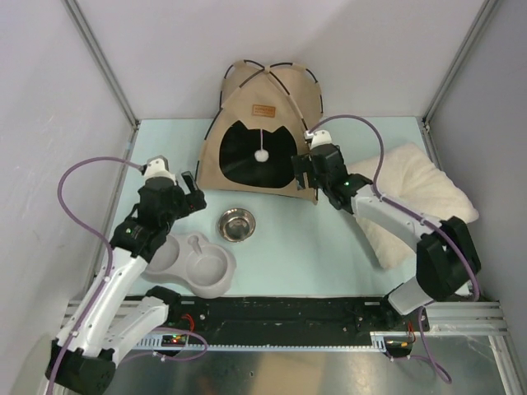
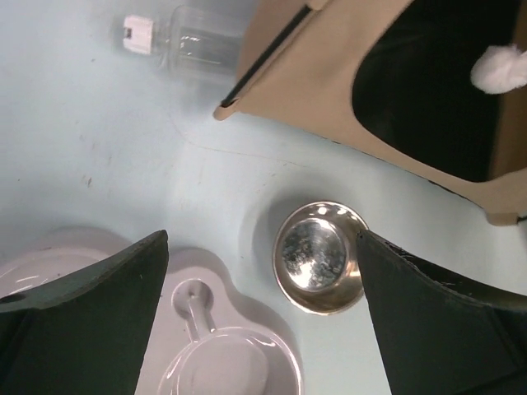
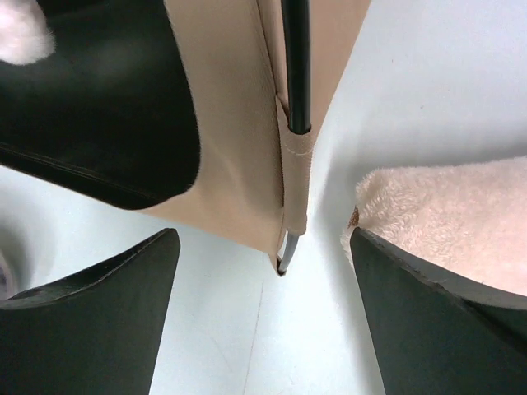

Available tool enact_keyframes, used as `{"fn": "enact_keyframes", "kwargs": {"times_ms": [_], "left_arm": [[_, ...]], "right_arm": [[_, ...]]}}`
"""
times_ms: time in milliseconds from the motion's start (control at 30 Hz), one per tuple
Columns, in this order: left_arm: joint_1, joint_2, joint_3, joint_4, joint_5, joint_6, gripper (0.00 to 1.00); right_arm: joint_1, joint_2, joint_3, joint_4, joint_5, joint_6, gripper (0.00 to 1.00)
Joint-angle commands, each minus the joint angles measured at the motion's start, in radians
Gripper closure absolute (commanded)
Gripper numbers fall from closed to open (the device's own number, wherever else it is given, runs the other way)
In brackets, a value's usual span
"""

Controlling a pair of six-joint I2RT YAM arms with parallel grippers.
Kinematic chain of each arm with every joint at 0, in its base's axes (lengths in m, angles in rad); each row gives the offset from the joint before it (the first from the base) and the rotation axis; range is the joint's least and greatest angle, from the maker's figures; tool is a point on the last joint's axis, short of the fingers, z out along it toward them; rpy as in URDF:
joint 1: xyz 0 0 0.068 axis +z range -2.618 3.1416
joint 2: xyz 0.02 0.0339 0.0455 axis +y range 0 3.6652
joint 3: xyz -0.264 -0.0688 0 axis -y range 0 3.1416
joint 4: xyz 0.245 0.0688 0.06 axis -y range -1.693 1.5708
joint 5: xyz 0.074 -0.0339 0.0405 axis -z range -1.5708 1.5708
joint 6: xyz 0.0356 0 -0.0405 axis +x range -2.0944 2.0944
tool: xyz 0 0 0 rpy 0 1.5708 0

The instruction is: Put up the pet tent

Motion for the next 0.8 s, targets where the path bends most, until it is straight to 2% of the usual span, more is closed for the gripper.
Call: {"fn": "enact_keyframes", "kwargs": {"times_ms": [0, 200, 367, 567, 767], "left_arm": [[0.091, 0.072, 0.064, 0.012, 0.012, -0.049, 0.02], [0.278, 0.268, 0.120, 0.015, 0.023, -0.221, 0.02], [0.388, 0.486, 0.208, 0.024, 0.014, -0.405, 0.02], [0.432, 0.765, 0.392, 0.034, 0.037, -0.575, 0.01], [0.437, 0.919, 0.503, 0.035, -0.071, -0.723, 0.03]], "right_arm": [[0.000, -0.112, -0.005, -0.004, -0.035, 0.021, 0.09], [0.015, -0.219, -0.032, -0.031, -0.124, 0.099, 0.11], [0.071, -0.266, -0.048, -0.049, -0.106, 0.127, 0.13], [0.112, -0.303, -0.058, -0.084, -0.082, 0.152, 0.15], [0.127, -0.347, -0.068, -0.112, -0.056, 0.169, 0.17]]}}
